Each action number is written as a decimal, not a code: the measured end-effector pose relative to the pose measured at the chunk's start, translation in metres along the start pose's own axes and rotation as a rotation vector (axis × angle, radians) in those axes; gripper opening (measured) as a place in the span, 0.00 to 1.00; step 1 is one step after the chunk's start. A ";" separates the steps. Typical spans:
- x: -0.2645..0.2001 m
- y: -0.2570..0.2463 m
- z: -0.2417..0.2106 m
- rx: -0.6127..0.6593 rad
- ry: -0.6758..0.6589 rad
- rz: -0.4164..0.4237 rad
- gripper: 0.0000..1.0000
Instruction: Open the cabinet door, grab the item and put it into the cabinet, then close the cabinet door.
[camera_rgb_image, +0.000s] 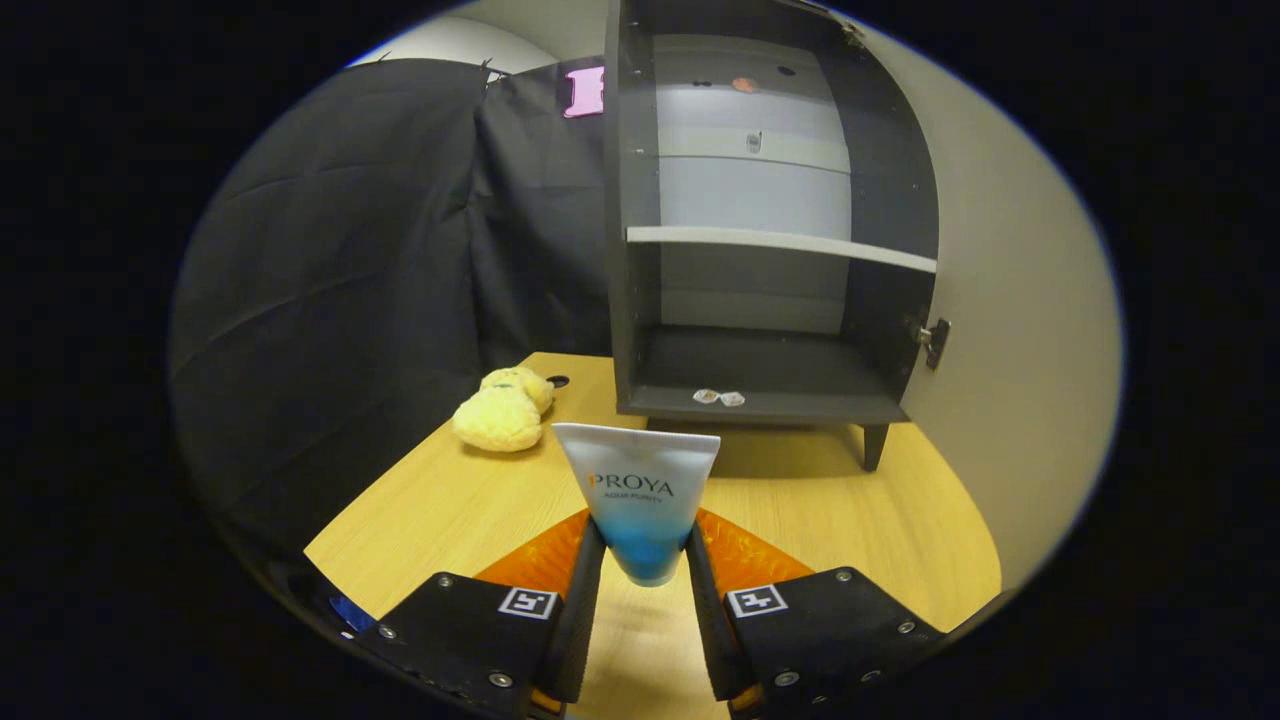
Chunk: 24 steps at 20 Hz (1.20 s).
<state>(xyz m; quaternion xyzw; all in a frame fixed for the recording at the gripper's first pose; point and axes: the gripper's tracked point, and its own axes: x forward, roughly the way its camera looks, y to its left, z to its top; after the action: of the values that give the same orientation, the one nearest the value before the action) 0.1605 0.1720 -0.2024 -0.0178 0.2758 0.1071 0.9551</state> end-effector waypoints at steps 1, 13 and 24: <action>0.003 -0.005 0.012 0.006 -0.016 -0.007 0.47; 0.020 -0.045 0.136 0.038 -0.070 0.001 0.47; 0.059 -0.054 0.249 0.067 -0.114 0.048 0.47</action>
<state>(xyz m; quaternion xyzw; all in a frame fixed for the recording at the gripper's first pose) 0.3509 0.1539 -0.0245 0.0268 0.2246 0.1214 0.9665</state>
